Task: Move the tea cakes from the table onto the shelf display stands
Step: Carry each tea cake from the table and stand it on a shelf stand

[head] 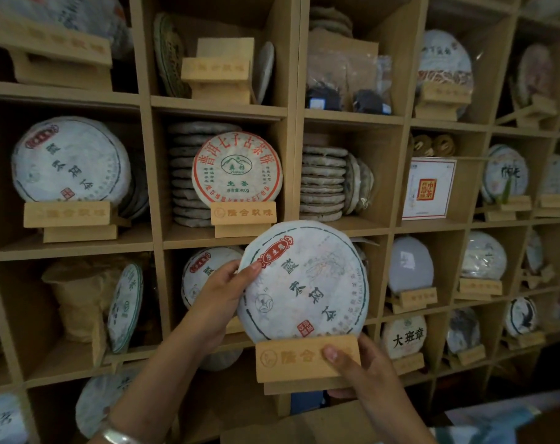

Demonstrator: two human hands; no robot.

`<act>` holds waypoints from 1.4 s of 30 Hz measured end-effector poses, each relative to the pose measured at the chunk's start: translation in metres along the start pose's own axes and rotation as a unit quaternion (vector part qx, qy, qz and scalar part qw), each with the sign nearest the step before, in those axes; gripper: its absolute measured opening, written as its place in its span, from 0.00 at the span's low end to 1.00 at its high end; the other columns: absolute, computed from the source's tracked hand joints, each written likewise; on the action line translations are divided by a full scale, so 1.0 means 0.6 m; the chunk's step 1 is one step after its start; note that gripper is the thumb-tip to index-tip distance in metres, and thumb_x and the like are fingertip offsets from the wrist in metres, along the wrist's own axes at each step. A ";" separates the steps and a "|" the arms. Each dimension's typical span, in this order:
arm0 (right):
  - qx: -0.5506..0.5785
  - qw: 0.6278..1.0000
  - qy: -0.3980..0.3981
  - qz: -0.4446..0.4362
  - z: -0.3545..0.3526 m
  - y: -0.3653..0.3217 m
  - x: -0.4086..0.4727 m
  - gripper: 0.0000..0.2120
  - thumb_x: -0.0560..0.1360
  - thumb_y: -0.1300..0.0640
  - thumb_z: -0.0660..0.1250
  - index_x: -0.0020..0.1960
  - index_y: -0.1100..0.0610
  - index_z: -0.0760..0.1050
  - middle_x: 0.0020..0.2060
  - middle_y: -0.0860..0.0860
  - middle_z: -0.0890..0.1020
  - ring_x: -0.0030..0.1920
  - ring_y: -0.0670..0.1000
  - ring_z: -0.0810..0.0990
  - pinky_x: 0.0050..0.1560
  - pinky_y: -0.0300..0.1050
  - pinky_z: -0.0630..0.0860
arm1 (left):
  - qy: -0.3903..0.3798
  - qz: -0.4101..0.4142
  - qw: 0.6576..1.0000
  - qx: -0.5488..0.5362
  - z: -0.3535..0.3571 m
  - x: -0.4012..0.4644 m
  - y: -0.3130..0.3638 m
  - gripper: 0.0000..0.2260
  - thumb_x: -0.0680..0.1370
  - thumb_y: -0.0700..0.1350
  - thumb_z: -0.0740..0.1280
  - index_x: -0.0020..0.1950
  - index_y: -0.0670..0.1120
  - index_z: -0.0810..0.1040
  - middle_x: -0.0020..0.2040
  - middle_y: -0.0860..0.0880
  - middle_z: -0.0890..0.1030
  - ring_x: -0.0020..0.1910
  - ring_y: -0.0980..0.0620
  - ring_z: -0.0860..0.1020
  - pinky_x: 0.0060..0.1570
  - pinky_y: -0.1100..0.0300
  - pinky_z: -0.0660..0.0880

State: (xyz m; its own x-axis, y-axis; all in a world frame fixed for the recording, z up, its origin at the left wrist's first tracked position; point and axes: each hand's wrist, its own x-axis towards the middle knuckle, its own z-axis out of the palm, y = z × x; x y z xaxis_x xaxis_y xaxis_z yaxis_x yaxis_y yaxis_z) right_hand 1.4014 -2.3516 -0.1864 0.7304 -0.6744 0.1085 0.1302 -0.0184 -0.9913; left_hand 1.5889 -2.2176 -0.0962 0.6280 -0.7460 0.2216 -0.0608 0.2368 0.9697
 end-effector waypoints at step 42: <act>0.018 0.999 -0.027 0.005 0.025 0.025 -0.003 0.29 0.58 0.42 0.80 0.55 0.52 0.79 0.44 0.45 0.87 0.43 0.45 0.86 0.32 0.44 0.81 | 0.013 -0.044 0.986 0.163 -0.043 0.012 0.024 0.34 0.61 0.60 0.78 0.64 0.52 0.73 0.53 0.49 0.85 0.48 0.48 0.85 0.51 0.48 0.82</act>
State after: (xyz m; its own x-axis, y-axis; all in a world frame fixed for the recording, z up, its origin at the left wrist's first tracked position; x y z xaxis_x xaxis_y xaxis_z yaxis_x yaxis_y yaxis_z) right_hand 1.4118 -2.3397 -0.2004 0.7671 -0.6332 0.1029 0.1457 0.0157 -0.9892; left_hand 1.6126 -2.2037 -0.0834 0.6610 -0.7379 0.1363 -0.2480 -0.0435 0.9678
